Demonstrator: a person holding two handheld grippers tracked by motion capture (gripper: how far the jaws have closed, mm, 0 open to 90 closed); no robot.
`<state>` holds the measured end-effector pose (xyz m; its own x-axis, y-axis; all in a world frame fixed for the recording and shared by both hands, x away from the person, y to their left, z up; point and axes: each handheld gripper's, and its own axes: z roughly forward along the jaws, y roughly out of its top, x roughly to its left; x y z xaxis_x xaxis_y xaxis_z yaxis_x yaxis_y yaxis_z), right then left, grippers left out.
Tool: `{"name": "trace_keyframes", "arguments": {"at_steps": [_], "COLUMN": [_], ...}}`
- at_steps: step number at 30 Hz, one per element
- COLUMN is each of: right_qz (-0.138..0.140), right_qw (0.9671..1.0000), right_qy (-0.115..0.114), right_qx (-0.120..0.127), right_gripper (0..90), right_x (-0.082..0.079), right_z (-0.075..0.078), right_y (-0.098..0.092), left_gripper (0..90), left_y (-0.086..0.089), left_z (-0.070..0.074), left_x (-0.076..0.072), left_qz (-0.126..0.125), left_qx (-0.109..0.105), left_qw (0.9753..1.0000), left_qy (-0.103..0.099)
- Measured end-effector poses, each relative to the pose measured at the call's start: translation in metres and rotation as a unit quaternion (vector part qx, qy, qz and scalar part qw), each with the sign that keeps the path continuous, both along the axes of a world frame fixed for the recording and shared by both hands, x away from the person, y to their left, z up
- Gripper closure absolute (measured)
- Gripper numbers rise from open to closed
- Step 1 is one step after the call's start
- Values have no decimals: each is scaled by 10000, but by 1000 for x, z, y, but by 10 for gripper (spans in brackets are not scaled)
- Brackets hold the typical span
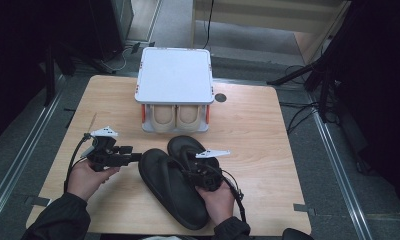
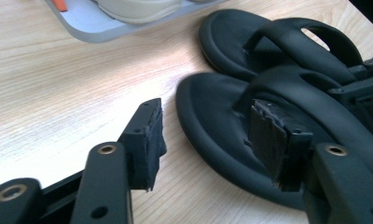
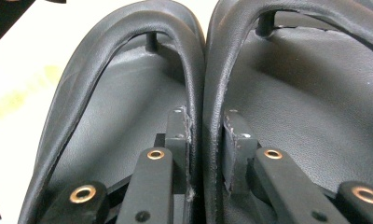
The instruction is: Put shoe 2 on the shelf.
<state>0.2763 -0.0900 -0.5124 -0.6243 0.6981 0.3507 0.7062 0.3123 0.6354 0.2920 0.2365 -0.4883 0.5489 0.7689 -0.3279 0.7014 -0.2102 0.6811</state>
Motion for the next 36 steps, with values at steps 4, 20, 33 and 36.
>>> {"name": "trace_keyframes", "arguments": {"at_steps": [4, 20, 33, 36], "right_qz": [225, 1500, 2282, 2389], "right_qw": [9997, 9886, 9735, 9710], "right_qy": [-17, -152, -86, -45], "right_qx": [-32, 8, -113, -58], "right_gripper": [763, 762, 763, 763], "right_x": [1, 12, 27, 37], "right_z": [5, 24, 31, 33], "right_y": [-2, -9, 8, 10], "left_gripper": [422, 409, 408, 408], "left_y": [4, 23, 36, 39], "left_z": [0, 0, -2, -2], "left_x": [0, -2, -14, -17], "left_qz": [30, 297, 594, 659], "left_qx": [-1, -8, -20, -17], "left_qw": [10000, 9996, 9982, 9978], "left_qy": [-19, -10, 22, 30]}}
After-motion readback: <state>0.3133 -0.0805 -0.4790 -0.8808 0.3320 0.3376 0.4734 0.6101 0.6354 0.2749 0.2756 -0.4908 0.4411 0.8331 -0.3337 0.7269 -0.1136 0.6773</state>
